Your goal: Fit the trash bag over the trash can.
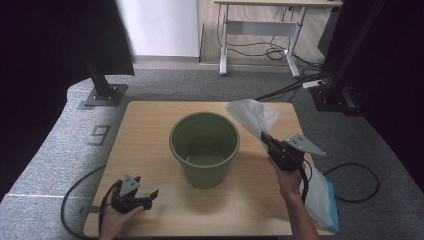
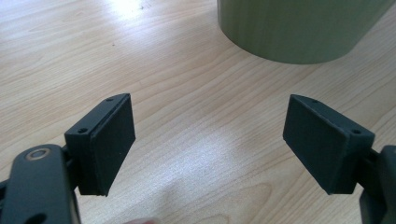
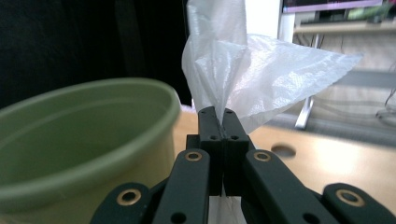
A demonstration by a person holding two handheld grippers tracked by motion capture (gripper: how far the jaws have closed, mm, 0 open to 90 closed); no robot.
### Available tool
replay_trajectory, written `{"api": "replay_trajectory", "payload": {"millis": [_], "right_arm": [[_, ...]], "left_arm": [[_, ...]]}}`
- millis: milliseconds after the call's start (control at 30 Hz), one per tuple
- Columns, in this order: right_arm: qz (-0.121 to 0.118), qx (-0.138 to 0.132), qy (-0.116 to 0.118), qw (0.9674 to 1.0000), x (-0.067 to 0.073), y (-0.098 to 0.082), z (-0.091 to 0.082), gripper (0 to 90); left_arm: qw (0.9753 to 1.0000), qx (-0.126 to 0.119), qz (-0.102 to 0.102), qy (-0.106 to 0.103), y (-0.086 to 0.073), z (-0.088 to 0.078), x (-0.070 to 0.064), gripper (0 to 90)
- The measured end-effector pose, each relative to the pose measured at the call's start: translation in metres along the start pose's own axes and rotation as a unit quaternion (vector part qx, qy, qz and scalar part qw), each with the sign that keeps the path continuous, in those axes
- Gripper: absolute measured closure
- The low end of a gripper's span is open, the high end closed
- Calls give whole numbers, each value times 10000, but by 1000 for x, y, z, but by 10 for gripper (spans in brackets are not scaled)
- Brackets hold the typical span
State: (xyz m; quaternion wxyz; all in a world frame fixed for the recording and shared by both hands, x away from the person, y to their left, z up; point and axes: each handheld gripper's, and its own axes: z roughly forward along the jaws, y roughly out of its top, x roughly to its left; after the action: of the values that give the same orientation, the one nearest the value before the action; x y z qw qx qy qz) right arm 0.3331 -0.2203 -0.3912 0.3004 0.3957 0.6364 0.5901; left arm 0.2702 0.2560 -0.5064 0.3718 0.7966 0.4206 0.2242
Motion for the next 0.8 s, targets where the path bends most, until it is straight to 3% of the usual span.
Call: {"api": "replay_trajectory", "payload": {"millis": [100,333,600,800], "right_arm": [[-269,-118,-2,9996,11,20,-4,887],[-657,-323,308,9968,38,52,-8,887],[-824,-168,917,9922,68,47,-1,886],[-897,80,1227,9883,85,38,12,886]], "left_arm": [[10000,-8,-32,7,1,0,1,166],[10000,13,-35,-7,1,0,2,166],[9999,86,-54,29,1,2,2,166],[9999,118,-60,10,1,3,1,166]]}}
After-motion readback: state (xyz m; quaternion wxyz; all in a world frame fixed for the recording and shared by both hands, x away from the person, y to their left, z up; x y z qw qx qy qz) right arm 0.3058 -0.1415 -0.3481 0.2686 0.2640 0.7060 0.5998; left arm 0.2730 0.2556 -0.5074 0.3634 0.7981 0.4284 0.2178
